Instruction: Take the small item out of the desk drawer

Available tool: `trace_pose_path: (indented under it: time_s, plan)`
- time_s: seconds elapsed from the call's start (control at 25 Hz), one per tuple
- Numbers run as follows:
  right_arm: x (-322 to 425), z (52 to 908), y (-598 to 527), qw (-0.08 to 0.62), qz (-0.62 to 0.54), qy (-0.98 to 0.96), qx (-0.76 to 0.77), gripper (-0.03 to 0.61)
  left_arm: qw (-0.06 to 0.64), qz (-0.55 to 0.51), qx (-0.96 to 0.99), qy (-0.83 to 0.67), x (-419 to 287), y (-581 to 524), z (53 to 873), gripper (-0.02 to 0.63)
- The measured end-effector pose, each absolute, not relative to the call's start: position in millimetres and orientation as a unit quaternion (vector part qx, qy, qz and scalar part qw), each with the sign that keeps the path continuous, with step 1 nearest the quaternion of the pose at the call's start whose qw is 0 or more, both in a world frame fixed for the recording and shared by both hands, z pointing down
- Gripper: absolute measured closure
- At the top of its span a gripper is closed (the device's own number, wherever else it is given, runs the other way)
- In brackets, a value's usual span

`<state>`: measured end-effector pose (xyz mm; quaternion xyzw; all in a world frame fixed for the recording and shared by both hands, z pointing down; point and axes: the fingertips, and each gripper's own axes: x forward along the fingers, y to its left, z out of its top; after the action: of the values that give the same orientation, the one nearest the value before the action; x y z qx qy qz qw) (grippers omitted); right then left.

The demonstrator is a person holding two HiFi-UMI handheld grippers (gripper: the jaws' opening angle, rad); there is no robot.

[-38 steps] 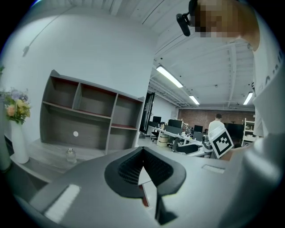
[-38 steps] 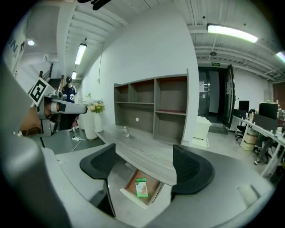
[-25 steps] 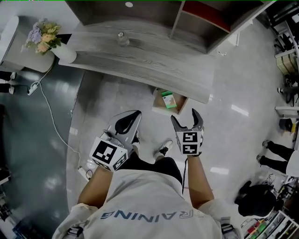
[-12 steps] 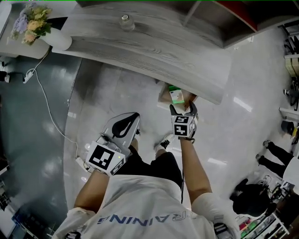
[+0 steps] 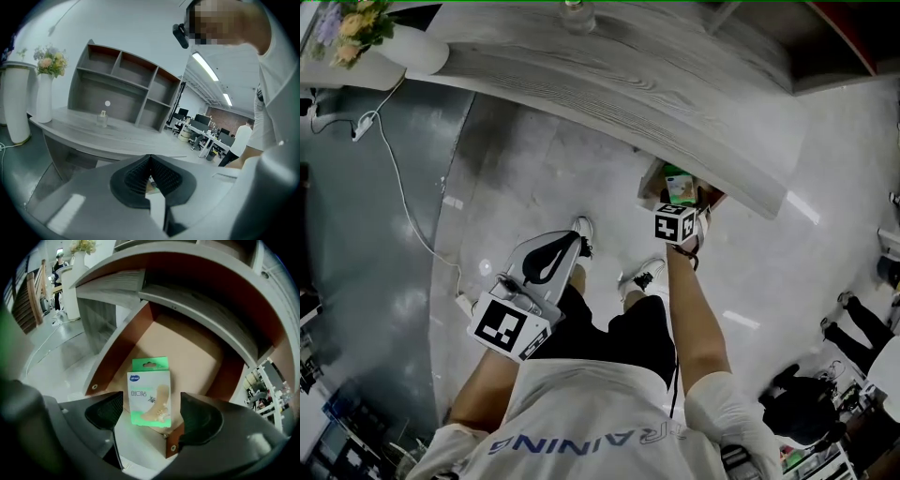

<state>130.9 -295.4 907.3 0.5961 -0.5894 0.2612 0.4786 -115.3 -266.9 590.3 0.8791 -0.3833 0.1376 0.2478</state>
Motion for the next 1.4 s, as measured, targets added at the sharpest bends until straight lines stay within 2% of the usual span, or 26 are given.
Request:
trace_pose_path:
  time_s: [0.2, 0.4, 0.72, 1.04, 1.4]
  plan:
    - [131.8, 921.2, -303.2, 0.492, 0.254, -0.582, 0.596, 0.190, 0.254, 0.146, 0.871, -0.393, -125.9, -263.7, 600.9, 0.612]
    - [129.1, 924.0, -303.6, 0.512, 0.230, -0.581, 0.589, 0.240, 0.253, 0.143, 0.871, -0.396, -127.6, -262.5, 600.8, 0.612]
    - [125.5, 879.9, -290.2, 0.494, 0.195, -0.606, 0.592, 0.252, 0.247, 0.132, 0.882, -0.378, -108.2, -260.0, 580.3, 0.612]
    - [120.3, 797.4, -262.2, 0.438, 0.181, -0.637, 0.608, 0.252, 0.216, 0.102, 0.902, -0.360, -79.9, -261.8, 530.3, 0.612]
    - [135.4, 626.5, -250.8, 0.319, 0.135, -0.673, 0.654, 0.253, 0.164, 0.053, 0.924, -0.341, -46.4, -259.7, 447.8, 0.612]
